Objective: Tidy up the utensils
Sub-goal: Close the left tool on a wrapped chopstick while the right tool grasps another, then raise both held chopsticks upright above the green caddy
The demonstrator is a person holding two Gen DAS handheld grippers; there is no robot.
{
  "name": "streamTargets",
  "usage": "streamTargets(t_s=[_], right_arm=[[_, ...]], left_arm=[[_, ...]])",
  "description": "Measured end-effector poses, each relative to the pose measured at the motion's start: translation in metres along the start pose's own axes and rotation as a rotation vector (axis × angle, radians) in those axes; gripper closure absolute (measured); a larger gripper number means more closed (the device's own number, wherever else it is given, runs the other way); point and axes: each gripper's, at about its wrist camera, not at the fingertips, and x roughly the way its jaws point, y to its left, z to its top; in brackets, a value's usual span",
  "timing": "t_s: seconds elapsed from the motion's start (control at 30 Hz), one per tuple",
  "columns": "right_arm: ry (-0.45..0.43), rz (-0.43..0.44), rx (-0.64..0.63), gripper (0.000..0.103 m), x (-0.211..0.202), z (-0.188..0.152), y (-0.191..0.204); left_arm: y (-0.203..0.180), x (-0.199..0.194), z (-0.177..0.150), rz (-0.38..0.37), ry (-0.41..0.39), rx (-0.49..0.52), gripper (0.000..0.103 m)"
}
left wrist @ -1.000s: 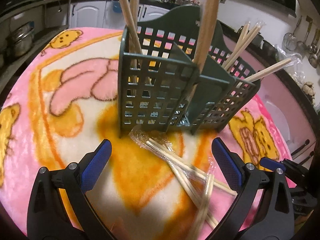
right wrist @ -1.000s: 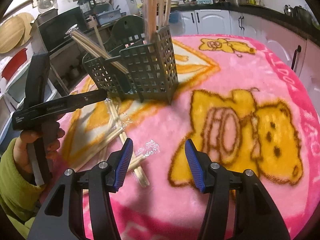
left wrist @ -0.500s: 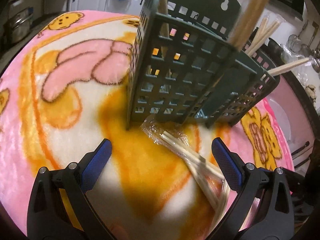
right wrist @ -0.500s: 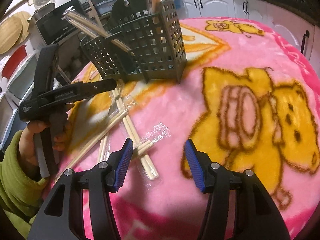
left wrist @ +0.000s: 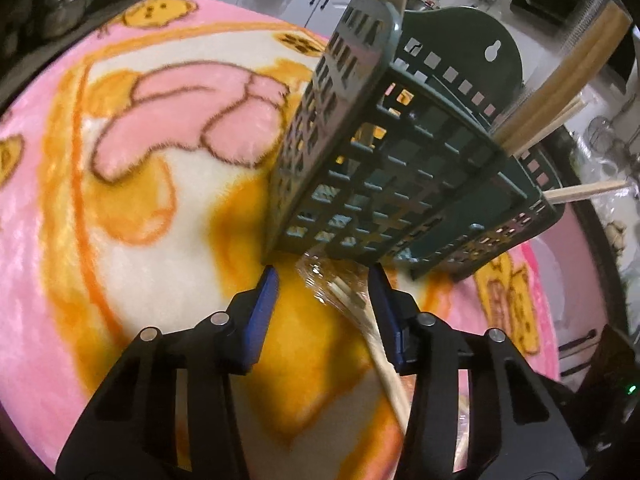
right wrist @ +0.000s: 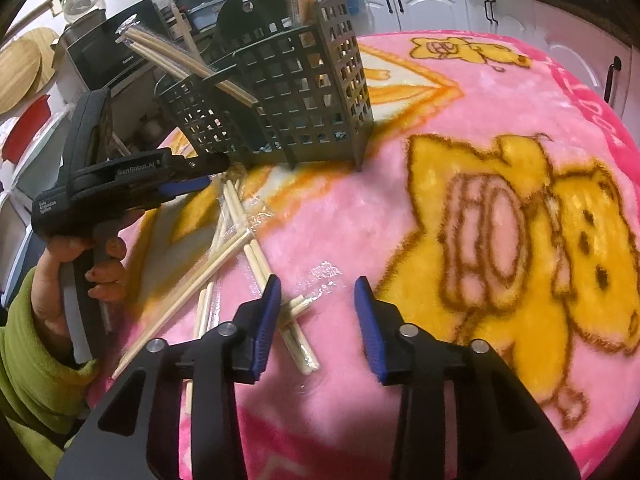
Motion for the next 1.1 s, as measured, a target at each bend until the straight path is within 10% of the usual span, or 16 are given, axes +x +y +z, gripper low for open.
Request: streamTargets(t_s=[0.33,1.1], right_arm=[[-0.034,0.016,0.022,0.1,-0.004,0.008,-0.001],[-0.27,-0.009,-0.078,0.101,-0.071,0.064,0.038]], left_arm=[[0.001,0.011,0.003,0.014,-0.012,-0.022,0.086],[-0.061,-0.061,0.018,-0.112,-0.148,0.207,0.102]])
